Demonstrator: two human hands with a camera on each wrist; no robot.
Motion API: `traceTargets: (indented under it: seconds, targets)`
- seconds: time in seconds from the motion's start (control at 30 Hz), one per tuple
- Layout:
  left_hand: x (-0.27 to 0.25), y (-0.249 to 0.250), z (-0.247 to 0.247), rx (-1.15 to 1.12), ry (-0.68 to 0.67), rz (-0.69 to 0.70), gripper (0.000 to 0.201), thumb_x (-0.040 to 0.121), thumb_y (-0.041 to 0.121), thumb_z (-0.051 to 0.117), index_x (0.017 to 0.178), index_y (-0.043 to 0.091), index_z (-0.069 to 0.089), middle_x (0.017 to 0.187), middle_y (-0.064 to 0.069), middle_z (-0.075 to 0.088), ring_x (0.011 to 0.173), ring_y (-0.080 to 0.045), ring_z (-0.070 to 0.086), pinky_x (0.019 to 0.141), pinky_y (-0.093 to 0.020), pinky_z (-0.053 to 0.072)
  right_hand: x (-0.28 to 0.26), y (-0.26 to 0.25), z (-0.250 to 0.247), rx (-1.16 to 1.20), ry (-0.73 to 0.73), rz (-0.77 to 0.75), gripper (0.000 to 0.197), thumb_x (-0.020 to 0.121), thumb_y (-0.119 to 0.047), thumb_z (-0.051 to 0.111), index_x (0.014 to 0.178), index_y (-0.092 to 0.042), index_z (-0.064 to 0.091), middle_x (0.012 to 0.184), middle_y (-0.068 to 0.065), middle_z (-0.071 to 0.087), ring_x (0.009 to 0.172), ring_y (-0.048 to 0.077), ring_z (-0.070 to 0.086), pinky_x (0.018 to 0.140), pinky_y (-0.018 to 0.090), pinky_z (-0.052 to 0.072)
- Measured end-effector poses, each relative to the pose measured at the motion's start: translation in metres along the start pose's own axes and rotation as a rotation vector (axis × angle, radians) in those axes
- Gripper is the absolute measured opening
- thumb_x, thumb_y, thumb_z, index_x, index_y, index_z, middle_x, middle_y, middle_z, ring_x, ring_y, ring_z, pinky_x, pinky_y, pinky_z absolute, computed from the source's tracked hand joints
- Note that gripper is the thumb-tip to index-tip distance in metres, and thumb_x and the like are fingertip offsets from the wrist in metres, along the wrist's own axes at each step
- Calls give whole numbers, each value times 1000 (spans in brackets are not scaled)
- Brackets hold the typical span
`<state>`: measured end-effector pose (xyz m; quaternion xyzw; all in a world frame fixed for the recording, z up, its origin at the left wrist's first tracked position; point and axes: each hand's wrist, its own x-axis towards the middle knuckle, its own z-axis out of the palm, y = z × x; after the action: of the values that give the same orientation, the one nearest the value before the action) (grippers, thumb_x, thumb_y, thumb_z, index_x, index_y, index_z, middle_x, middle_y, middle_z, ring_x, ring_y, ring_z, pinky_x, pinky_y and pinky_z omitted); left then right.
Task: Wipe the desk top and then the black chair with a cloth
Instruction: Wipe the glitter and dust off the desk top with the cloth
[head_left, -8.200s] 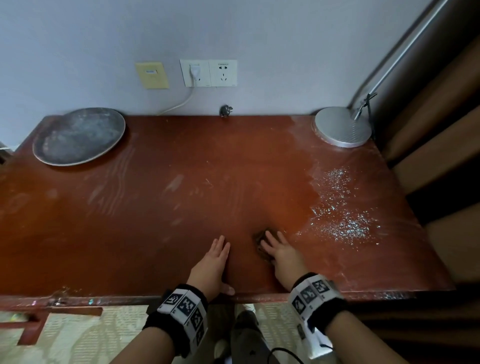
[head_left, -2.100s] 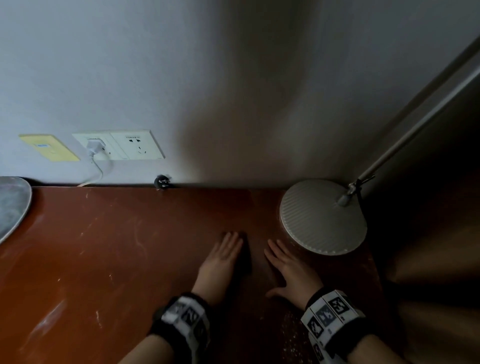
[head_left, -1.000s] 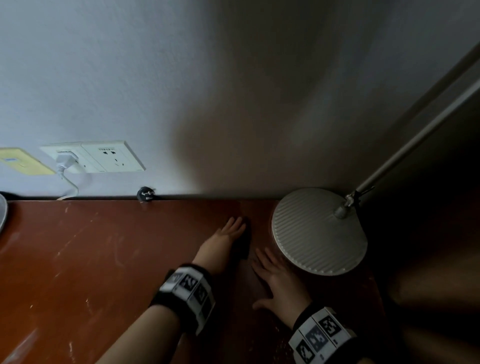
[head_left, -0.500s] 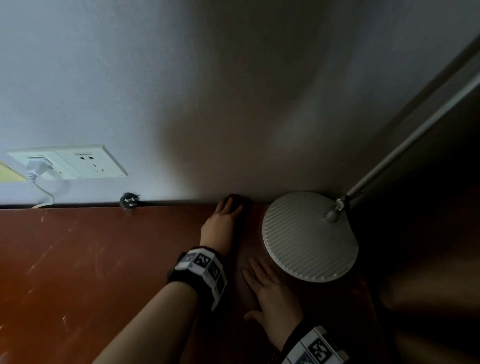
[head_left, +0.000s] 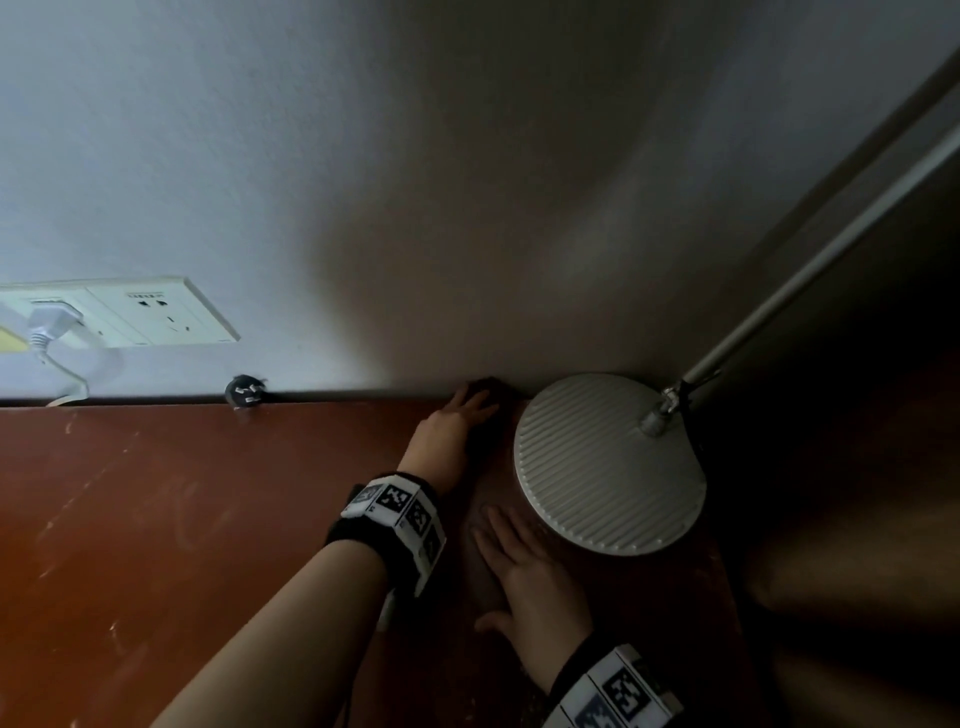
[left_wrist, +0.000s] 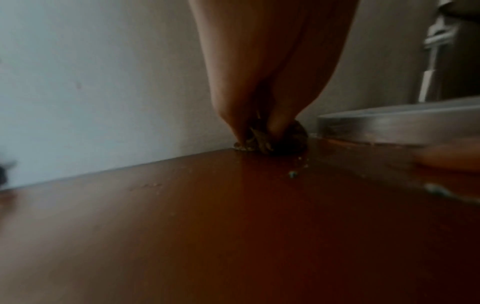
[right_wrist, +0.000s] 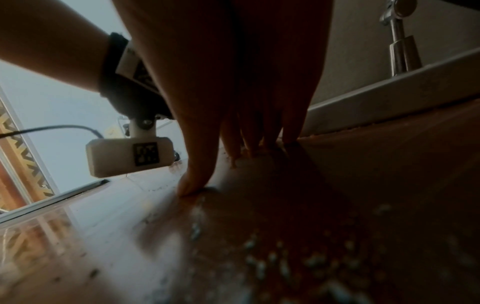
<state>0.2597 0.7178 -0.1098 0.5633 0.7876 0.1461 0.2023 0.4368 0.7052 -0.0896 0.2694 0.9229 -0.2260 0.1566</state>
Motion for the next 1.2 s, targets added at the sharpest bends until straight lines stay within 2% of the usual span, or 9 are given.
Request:
traceTargets:
  seconds: [0.13,0.17,0.27,0.33,0.47,0.67,0.97,1.13,1.2]
  targets:
    - [-22,2,5,-71,-84,132,52,94,9,50,141,30,40,153,9,26,144,-9,11,114,-32,26,2,4,9,73,-86,6,105,9,-58,86,104,-14,73,121,9,64,108,26,63,92,30,37]
    - [-17,-2,4,-51,-81,120,51,94,10,50,141,28,41,153,8,26,144,-10,13,113,-32,27,0,3,7,48,-54,-29,105,13,-58,86,107,-15,72,124,9,62,112,26,61,94,30,34]
    - [8,-8,5,-31,-8,27,51,93,15,53,141,27,43,154,2,28,141,-19,28,109,-39,33,-4,7,4,27,-17,-108,92,76,-37,72,148,-12,21,158,8,1,145,25,0,106,26,-10]
    - [18,-6,11,-99,34,0,51,90,12,55,138,26,47,153,1,32,139,-22,32,107,-43,35,-4,9,8,52,-13,-129,86,87,-32,61,150,-15,6,157,3,-14,144,19,-16,104,23,-16]
    - [5,1,12,-122,-9,54,52,90,1,54,137,22,49,150,3,34,144,-16,17,113,-39,27,-4,8,10,90,2,-119,87,86,-32,61,150,-16,5,157,1,-13,144,17,-16,105,22,-15]
    - [-48,-11,11,-149,-13,115,46,90,5,56,131,26,55,148,10,38,142,-8,17,111,-36,32,-3,7,6,89,-19,-113,89,86,-31,62,150,-16,3,157,1,-12,144,18,-14,105,22,-16]
    - [-42,3,10,-28,-61,77,41,95,19,51,134,29,51,151,10,33,142,-12,25,103,-36,40,-6,3,1,9,-46,-94,84,88,-34,58,151,-15,6,158,1,-8,145,17,-10,117,29,-3]
    - [-124,5,35,-78,-108,97,54,93,13,51,140,39,39,150,25,16,142,2,1,114,-23,23,-33,12,6,-4,-13,-43,71,93,-20,53,150,-11,11,158,-3,-2,145,14,-6,116,25,6]
    - [-132,11,43,-48,-74,75,58,94,15,52,142,42,34,153,25,13,142,2,-1,114,-27,26,-45,18,8,10,-7,-20,71,93,-22,53,150,-15,11,158,-4,-5,145,11,-8,116,23,7]
